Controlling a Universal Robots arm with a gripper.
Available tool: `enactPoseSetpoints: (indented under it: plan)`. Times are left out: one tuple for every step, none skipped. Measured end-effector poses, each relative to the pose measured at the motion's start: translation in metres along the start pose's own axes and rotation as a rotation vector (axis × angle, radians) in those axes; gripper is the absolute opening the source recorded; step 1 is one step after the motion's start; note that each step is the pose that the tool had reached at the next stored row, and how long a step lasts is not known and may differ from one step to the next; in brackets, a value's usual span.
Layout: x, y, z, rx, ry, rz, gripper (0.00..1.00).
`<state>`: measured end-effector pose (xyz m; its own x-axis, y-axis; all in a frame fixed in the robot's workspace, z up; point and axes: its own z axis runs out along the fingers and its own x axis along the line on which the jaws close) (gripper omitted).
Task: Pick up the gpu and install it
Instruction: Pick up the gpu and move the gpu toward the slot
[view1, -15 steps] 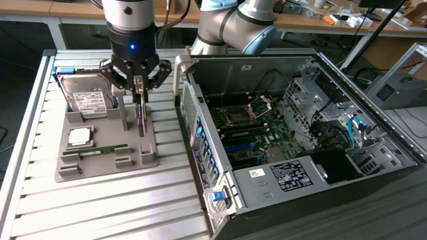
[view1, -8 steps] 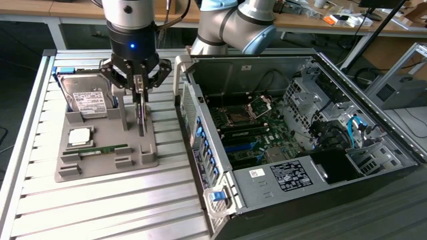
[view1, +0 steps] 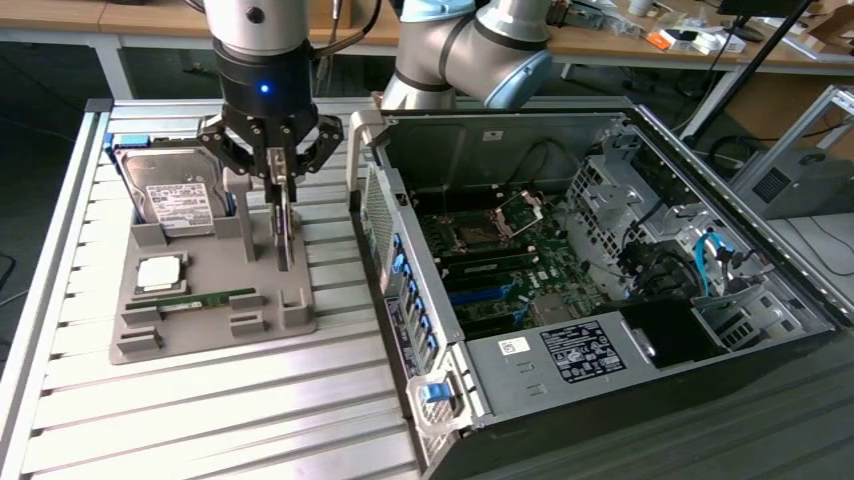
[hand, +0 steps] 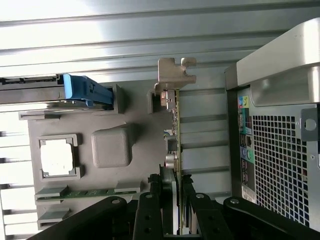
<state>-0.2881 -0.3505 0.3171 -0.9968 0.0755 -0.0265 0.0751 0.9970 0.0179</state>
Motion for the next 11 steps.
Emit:
enactPoseSetpoints:
  plan:
    - [0.0000, 0.0000, -0.0003, 0.0000, 0.0000, 0.000, 0.27]
    - [0.0000, 0.0000, -0.0005, 0.0000, 0.0000, 0.000, 0.27]
    - [0.0000, 0.0000, -0.0009, -0.0001, 0.0000, 0.000, 0.27]
    - [0.0000, 0.0000, -0.0011, -0.0002, 0.0000, 0.000, 0.27]
    - [0.0000, 0.0000, -0.0014, -0.0002, 0.0000, 0.000, 0.27]
    - [0.0000, 0.0000, -0.0016, -0.0002, 0.0000, 0.000, 0.27]
    - [-0.0001, 0.0000, -0.0018, -0.0003, -0.0001, 0.000, 0.27]
    - [-0.0001, 0.0000, -0.0021, -0.0003, -0.0001, 0.000, 0.27]
    - [-0.0001, 0.0000, -0.0026, -0.0004, 0.0000, 0.000, 0.27]
    - [-0.0001, 0.0000, -0.0030, -0.0005, 0.0000, 0.000, 0.27]
    - [-0.0001, 0.0001, -0.0032, -0.0005, 0.0000, 0.000, 0.27]
